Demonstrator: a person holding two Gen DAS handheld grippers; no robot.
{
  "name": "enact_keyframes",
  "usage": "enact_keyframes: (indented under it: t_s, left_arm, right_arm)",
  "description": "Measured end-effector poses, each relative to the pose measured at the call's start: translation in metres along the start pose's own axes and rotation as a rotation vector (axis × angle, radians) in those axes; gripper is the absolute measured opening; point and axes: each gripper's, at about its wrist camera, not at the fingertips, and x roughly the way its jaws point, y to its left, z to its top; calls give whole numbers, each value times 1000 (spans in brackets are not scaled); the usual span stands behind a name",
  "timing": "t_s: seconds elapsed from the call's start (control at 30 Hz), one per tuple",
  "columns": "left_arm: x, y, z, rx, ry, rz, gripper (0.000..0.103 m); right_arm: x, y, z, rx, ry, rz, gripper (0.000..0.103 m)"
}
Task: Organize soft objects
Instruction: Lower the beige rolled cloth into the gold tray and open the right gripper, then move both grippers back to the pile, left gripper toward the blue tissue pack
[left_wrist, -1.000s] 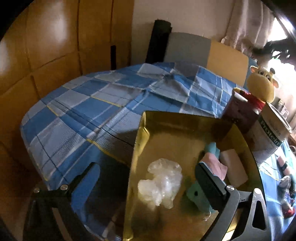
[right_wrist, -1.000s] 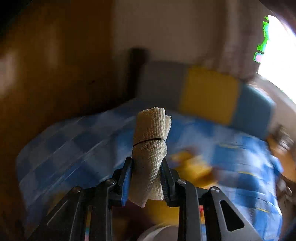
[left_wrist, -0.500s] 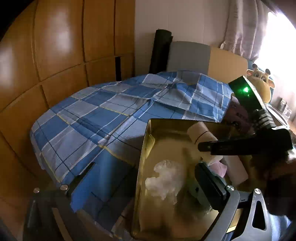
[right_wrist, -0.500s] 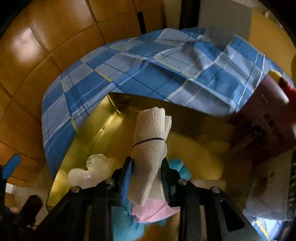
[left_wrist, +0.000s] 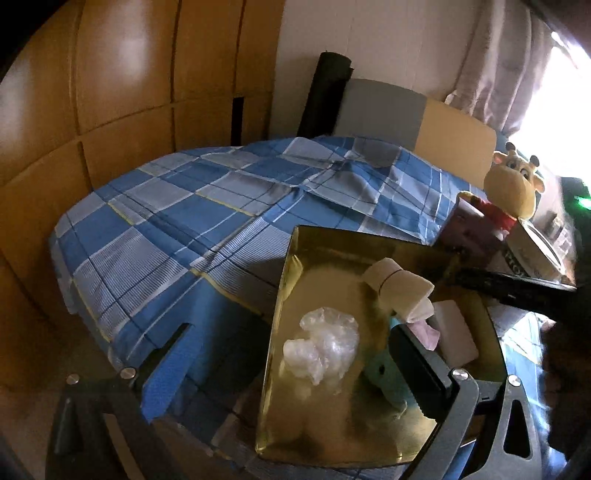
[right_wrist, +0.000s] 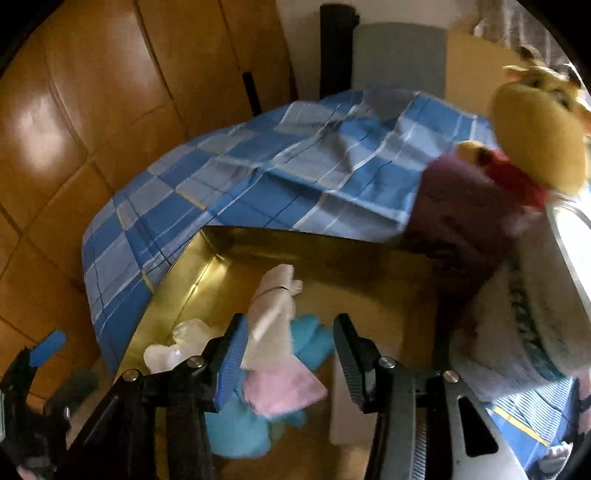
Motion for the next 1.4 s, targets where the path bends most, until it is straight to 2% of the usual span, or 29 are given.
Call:
enact_keyframes:
  t_s: [0.13,0.27,0.47,0.67,0.83,0.93,1.07,1.3,1.4]
  left_arm:
    - [-2,-8,-2,28,-1,-12,103]
    - [-8,-24,-4,68,-9,-56,103]
    - [-17,-61,-6,157,-19,-144,103]
    - [-30,-110,-14,280,-25,-261,103]
    - [-41,-160,-25,375,-22,-386,103]
    - [-41,-192,-35,433,13,-451,103]
    - [-42,-233,-53,516,60,-524,103]
    - [-37,-306,-88,673,164,-583,103]
    - [-34,-337,-99,714,190,-602,103]
  right_arm:
    - [-26,-16,-28,-5,-25,-29,48]
    - [-51,-38,-61,15,-33,-77,48]
    - [-97,-94,-104,159,-69,-157,48]
    - [-160,-175,-146,394,-138,-300,48]
    - [-219,-248,-198,688,-187,-436,48]
    - [-236,-282,-230,845,-142,-439,48]
    - [-245,-306,-264,959,-110,-452,48]
    - [-251,-326,-295,1089,-202,-449,48]
    - [-253,-328,-298,1130,-277,-472,48]
